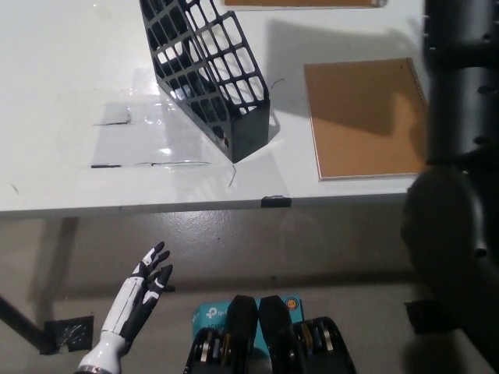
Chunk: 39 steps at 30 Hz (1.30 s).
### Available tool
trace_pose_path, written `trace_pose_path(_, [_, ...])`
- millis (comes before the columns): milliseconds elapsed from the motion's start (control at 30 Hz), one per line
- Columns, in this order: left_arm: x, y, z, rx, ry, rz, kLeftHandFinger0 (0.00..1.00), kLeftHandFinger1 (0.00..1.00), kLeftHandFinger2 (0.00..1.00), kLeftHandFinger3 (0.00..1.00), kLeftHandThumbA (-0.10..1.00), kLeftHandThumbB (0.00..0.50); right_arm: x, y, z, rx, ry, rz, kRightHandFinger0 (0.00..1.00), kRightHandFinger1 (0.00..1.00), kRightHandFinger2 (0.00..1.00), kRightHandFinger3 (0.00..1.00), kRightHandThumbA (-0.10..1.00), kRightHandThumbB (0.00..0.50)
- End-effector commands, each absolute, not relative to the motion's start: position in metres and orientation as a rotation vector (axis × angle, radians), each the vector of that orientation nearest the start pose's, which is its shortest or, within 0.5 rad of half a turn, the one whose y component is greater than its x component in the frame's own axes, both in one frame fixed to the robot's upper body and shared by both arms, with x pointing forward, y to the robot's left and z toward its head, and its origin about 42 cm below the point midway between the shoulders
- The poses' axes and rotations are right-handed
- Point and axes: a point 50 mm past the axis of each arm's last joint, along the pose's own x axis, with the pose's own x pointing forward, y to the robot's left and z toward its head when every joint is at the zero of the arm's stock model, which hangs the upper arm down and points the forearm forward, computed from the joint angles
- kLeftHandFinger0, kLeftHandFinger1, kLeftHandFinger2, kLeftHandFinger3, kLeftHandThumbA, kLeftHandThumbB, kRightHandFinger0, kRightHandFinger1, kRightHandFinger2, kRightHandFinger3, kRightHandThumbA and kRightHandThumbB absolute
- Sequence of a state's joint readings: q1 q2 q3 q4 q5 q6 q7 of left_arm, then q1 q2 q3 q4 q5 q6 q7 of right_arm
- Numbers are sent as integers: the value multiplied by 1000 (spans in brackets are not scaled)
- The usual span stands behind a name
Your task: Use the right hand to pick up a book from the book holder on the left side and put it on another book on the right side
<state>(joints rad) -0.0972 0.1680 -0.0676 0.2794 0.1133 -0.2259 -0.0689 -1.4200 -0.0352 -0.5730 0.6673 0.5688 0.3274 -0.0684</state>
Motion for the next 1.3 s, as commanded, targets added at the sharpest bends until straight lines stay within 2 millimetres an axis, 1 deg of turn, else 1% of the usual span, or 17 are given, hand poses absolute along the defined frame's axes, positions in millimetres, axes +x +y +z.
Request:
trace_pose_path(0, [308, 251, 66, 301, -75, -177, 724, 892, 1000, 1000, 912, 149, 548, -204, 561, 971, -414, 308, 0, 296, 680, 1000, -100, 38])
trace_pose_path(133, [304, 250, 62, 296, -64, -177, 721, 889, 1000, 1000, 905, 141, 554, -224, 539, 1007, -350, 280, 0, 291, 674, 1000, -100, 41])
trace_pose_path(233, [300, 247, 58, 289, -54, -176, 717, 887, 1000, 1000, 905, 144, 558, -231, 511, 984, -317, 256, 0, 268, 648, 1000, -100, 34])
trace_pose_path(267, [299, 247, 57, 289, -51, -175, 717, 888, 1000, 1000, 907, 147, 560, -231, 501, 976, -304, 249, 0, 171, 524, 1000, -100, 50])
trace_pose_path(300, [298, 247, 57, 287, -50, -174, 717, 889, 1000, 1000, 907, 147, 561, -231, 493, 979, -290, 244, 0, 215, 607, 1000, -100, 74])
trace_pose_path(367, [296, 246, 56, 286, -45, -171, 719, 896, 1000, 1000, 908, 145, 566, -230, 467, 984, -246, 223, 0, 233, 634, 1000, -100, 78])
trace_pose_path(433, [295, 245, 56, 283, -43, -166, 719, 895, 1000, 1000, 901, 137, 570, -229, 449, 982, -199, 193, 0, 228, 645, 1000, -100, 79])
trace_pose_path(467, [295, 245, 56, 281, -42, -163, 718, 894, 1000, 1000, 899, 138, 572, -228, 440, 983, -183, 189, 0, 213, 639, 1000, -100, 58])
trace_pose_path(533, [294, 245, 56, 278, -37, -164, 722, 895, 1000, 1000, 894, 130, 578, -226, 409, 983, -138, 179, 0, 131, 618, 1000, -100, 50])
trace_pose_path(567, [295, 245, 57, 276, -40, -165, 723, 896, 1000, 1000, 892, 127, 581, -225, 399, 987, -114, 174, 0, 138, 616, 1000, -100, 40])
trace_pose_path(667, [296, 244, 57, 277, -45, -164, 721, 892, 1000, 1000, 887, 125, 585, -223, 378, 974, -37, 121, 0, 160, 648, 1000, -100, 102])
trace_pose_path(700, [296, 245, 57, 277, -46, -161, 719, 892, 1000, 1000, 888, 128, 588, -223, 365, 949, -7, 118, 0, 165, 659, 1000, -100, 73])
trace_pose_path(767, [297, 245, 59, 277, -50, -159, 718, 891, 1000, 1000, 888, 128, 592, -223, 349, 953, 37, 94, 0, 149, 667, 1000, -100, 81])
trace_pose_path(867, [297, 246, 61, 284, -54, -161, 714, 891, 1000, 1000, 903, 139, 594, -224, 334, 924, 76, 39, 0, 177, 699, 1000, -100, 109])
trace_pose_path(1033, [299, 247, 61, 278, -59, -157, 712, 888, 1000, 1000, 912, 144, 596, -235, 322, 890, 108, -28, 0, 93, 648, 1000, -100, 60])
trace_pose_path(1133, [301, 248, 62, 283, -62, -156, 713, 887, 1000, 1000, 920, 145, 597, -243, 322, 833, 101, -46, 0, 82, 668, 1000, -100, 27])
trace_pose_path(1267, [299, 248, 61, 284, -70, -156, 713, 886, 1000, 1000, 922, 140, 597, -256, 324, 811, 92, -77, 0, 79, 675, 1000, -100, 37])
